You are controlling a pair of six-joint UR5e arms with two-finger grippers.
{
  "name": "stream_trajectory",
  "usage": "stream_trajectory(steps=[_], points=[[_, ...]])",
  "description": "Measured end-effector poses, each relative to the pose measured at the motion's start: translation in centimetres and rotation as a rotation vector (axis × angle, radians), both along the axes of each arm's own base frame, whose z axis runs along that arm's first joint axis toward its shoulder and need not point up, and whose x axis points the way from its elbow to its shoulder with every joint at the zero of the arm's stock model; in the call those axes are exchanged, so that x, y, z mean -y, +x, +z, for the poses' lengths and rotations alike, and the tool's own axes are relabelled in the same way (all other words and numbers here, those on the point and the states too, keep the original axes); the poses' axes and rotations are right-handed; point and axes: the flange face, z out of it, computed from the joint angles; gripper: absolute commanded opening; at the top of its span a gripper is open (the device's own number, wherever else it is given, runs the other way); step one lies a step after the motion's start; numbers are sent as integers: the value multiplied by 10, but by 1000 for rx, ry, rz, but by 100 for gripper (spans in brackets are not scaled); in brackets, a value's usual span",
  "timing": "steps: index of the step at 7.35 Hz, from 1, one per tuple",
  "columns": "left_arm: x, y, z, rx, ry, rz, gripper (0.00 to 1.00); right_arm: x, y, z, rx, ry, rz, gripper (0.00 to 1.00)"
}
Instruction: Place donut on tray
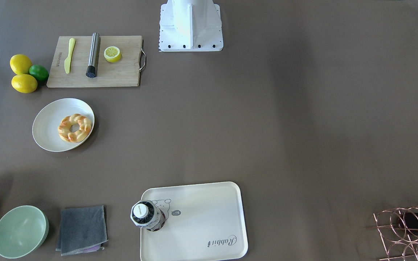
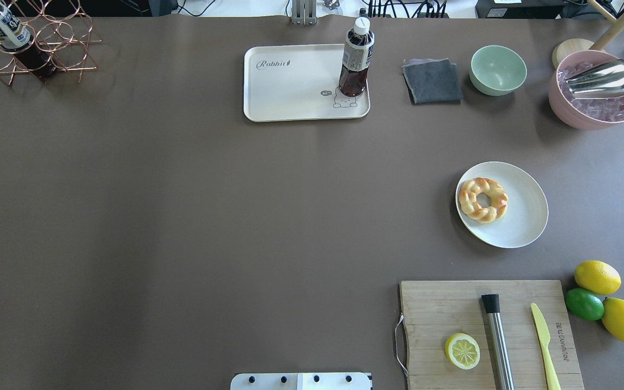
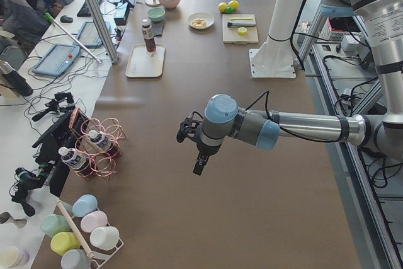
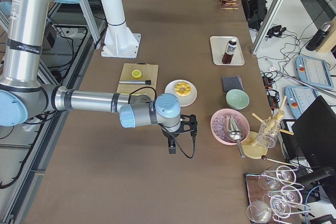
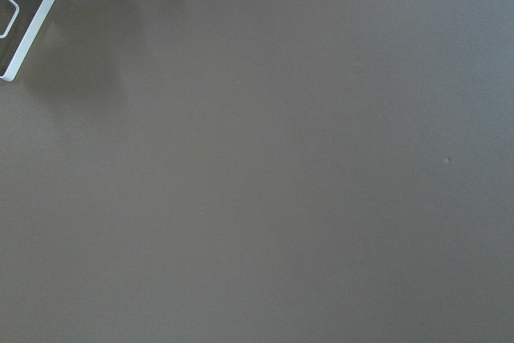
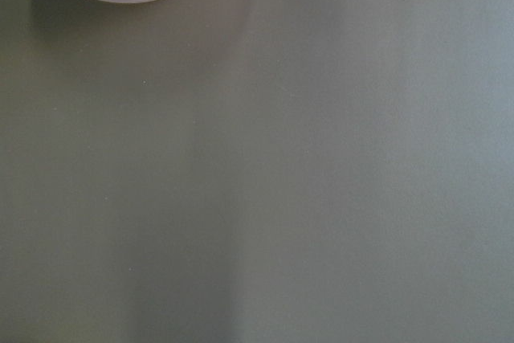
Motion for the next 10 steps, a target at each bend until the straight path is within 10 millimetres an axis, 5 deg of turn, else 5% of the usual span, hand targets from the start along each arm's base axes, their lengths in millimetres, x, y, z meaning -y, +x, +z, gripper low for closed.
stream_trajectory(steps=[10], points=[[0,-1,-8,8,21,-1,97,-6,-1,-13,23,14,6,100]])
